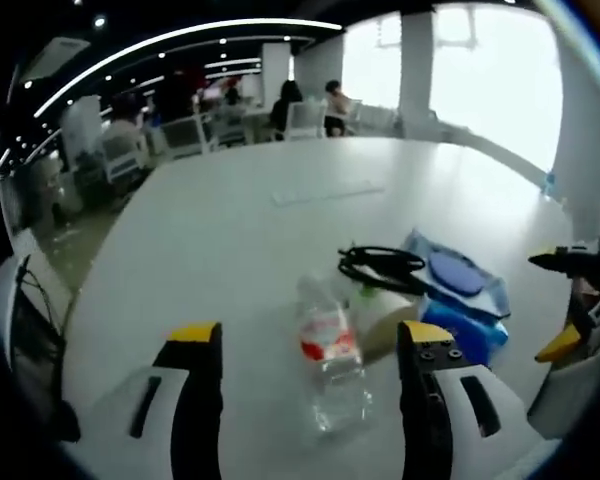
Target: Arrange the tabletop items into an orderly group along one side of the table until the central work area is clear of visible clutter.
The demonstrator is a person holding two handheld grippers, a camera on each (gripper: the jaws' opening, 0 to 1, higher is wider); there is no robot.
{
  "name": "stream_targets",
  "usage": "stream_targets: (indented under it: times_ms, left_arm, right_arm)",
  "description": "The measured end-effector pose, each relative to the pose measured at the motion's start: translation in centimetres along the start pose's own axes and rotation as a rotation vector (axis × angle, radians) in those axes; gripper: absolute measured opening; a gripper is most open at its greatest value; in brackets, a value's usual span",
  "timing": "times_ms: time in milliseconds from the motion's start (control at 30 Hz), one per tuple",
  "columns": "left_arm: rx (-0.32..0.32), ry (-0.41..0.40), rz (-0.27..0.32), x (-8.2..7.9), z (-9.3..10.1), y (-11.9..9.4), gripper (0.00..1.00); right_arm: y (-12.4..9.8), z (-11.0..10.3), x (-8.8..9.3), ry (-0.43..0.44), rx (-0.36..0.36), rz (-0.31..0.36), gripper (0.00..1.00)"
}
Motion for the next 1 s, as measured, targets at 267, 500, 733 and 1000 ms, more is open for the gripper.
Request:
stream_targets:
  times_ms: [267, 500, 733, 1000]
  left_arm:
    - [-0.002, -0.047, -0.056, -0.3, -0.2, 1.6, 0.62]
    - [0.023, -0.036, -0.121, -0.3, 0.1, 3.1, 0.59]
    - [0.048, -0.062, -0.183, -0.4, 0.1, 4.4, 0.55]
    - [0.049, -0.071, -0.225, 0.0, 0.0, 5.5, 0.51]
  right_arm:
    - [0.1, -0.1, 0.1, -0.002, -0.006, -0.005, 1.00]
    - [-0.1, -0.1, 0.1, 0.003, 0.000, -0.005, 1.00]
    - [0.1, -0.8, 0.1, -0.024, -0.018, -0.017, 1.00]
    - [-0.2, -0.6, 0.0, -0.011, 0.002, -0.007, 1.00]
Point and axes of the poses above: the point that each gripper's makers call its tool centre point, and the gripper's own axes: y roughly forward along the fingers, z roughly to its right, x roughly out of its underside, the point moved 9 cm from there along -y, roughly backward along the fingers, and after that the axes turned 2 degrees about x, right-handed, at the moved point
